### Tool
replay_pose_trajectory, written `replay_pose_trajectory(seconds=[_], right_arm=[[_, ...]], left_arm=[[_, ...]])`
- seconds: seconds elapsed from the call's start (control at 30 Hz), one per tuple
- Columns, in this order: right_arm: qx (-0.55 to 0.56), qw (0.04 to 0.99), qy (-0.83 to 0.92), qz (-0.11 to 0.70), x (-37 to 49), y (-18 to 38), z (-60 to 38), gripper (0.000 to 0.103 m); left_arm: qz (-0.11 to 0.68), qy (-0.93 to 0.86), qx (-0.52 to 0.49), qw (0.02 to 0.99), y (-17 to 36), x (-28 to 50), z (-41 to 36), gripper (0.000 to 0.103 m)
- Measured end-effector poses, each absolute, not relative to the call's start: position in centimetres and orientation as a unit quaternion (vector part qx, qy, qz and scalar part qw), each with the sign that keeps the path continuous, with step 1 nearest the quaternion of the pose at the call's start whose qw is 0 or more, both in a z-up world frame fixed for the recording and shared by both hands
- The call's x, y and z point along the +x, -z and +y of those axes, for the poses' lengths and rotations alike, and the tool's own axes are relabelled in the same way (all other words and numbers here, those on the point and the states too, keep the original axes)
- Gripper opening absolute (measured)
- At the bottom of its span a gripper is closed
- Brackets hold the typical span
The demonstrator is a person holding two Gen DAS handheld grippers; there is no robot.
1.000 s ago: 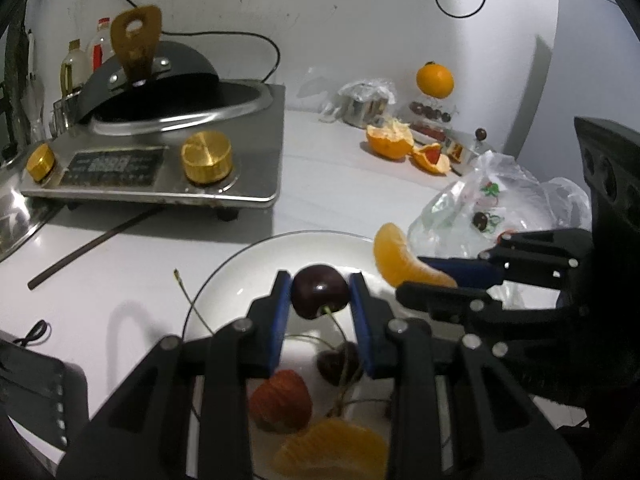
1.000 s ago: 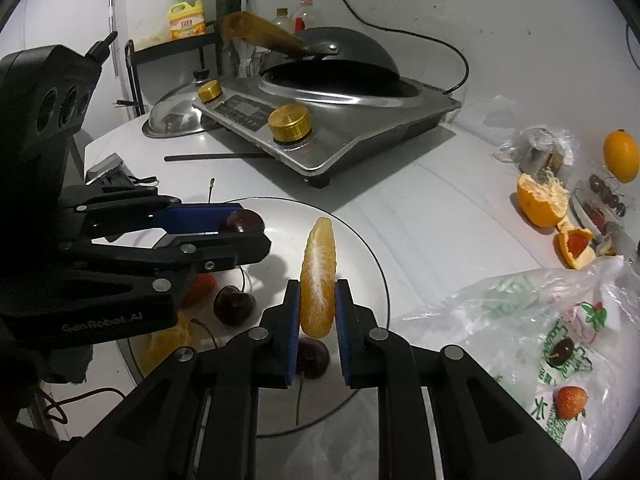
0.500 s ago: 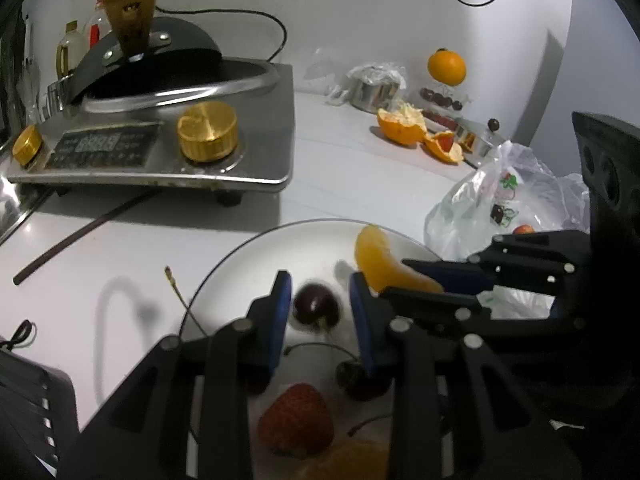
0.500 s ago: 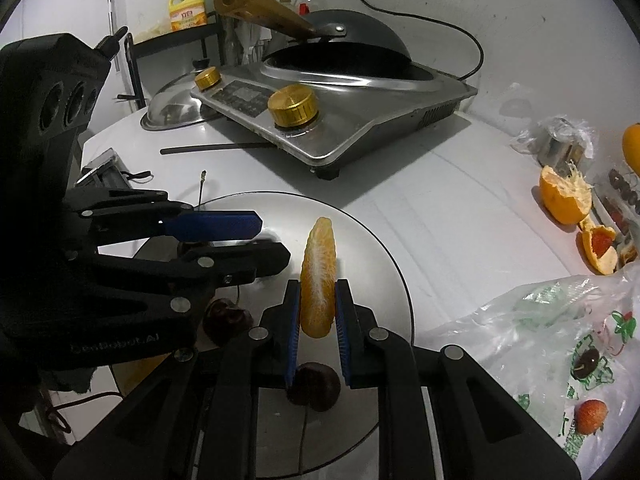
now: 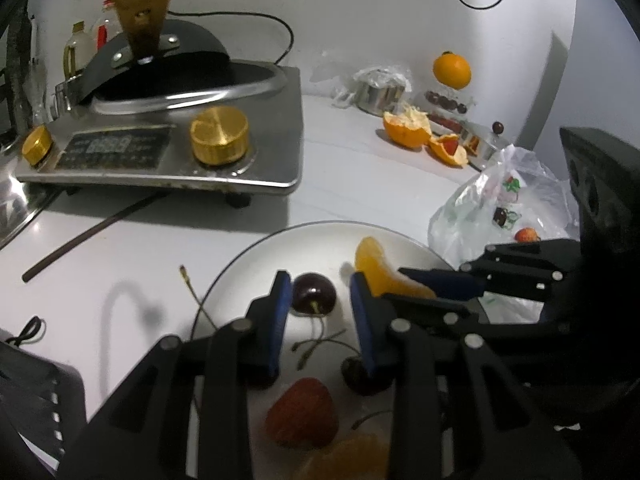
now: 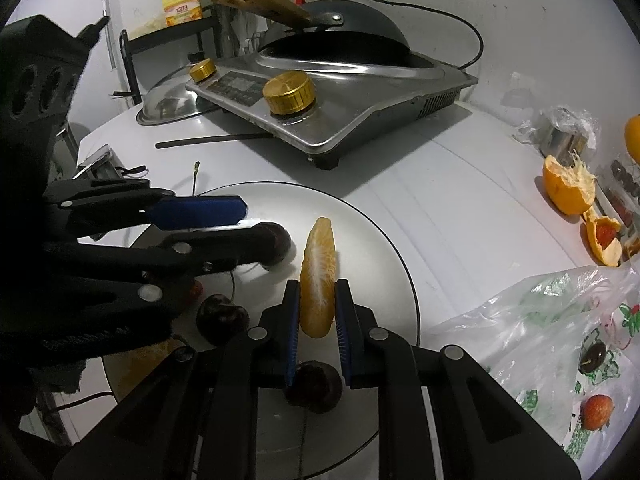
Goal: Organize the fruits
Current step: 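Open the left tool to drop the cherry while the right tool releases the tangerine segment, then move both open tools back over the plastic bag toward the fruit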
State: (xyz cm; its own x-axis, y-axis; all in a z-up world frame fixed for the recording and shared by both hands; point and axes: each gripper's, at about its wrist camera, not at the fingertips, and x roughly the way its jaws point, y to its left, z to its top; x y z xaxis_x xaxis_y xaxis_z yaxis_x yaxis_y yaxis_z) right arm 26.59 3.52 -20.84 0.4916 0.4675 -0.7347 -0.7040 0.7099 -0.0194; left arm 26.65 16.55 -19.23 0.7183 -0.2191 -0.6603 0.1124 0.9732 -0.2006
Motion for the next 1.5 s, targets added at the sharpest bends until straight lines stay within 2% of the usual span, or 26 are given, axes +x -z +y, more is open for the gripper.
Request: replay_pose_trajectory(seconds=[0.17, 0.43, 0.53, 0.63, 0.8, 0.83, 0.9, 0.93, 1.3, 1.4, 1.5], right_arm=[[-0.161, 0.848, -0.345, 0.368, 26.4, 20.8, 3.5, 0.018], [-0.159, 0.85, -0.339, 0.37, 26.1, 20.6, 3.4, 0.019], [-0.156, 0.852, -0.338, 0.369, 26.0, 20.5, 3.2, 0.028], [-0.153, 0.853, -0.336, 0.368, 25.9, 20.2, 3.1, 0.03], [-0.154, 0.855, -0.334, 0.365, 25.5, 19.9, 2.9, 0.031], [-0.153, 0.856, -0.333, 0.363, 25.3, 19.8, 2.8, 0.031], [-0.153, 0.858, -0.332, 0.36, 25.1, 19.5, 2.6, 0.031], [-0.153, 0.859, -0.332, 0.358, 25.0, 19.3, 2.5, 0.031], [-0.147, 0.87, -0.326, 0.34, 22.8, 17.4, 1.1, 0.033], [-0.141, 0.874, -0.324, 0.335, 22.1, 16.8, 0.5, 0.047], [-0.139, 0.877, -0.319, 0.33, 21.6, 16.3, -0.2, 0.051]], left_arm=[[0.357, 0.082, -0.079, 0.927, 18.8, 26.1, 17.0, 0.043], [0.355, 0.075, -0.08, 0.928, 18.5, 25.4, 17.1, 0.043], [0.353, 0.074, -0.081, 0.929, 18.4, 25.0, 17.2, 0.044], [0.35, 0.072, -0.079, 0.931, 18.2, 24.7, 17.2, 0.045], [0.342, 0.069, -0.078, 0.934, 17.6, 24.0, 17.2, 0.054], [0.339, 0.067, -0.078, 0.935, 17.4, 23.8, 17.2, 0.057], [0.334, 0.065, -0.081, 0.937, 17.1, 23.5, 17.3, 0.07], [0.331, 0.064, -0.083, 0.938, 16.9, 23.3, 17.4, 0.071], [0.315, 0.063, -0.074, 0.944, 15.4, 21.0, 16.5, 0.072], [0.313, 0.064, -0.07, 0.945, 15.1, 20.4, 15.9, 0.072], [0.313, 0.064, -0.066, 0.945, 14.9, 19.8, 15.3, 0.072]])
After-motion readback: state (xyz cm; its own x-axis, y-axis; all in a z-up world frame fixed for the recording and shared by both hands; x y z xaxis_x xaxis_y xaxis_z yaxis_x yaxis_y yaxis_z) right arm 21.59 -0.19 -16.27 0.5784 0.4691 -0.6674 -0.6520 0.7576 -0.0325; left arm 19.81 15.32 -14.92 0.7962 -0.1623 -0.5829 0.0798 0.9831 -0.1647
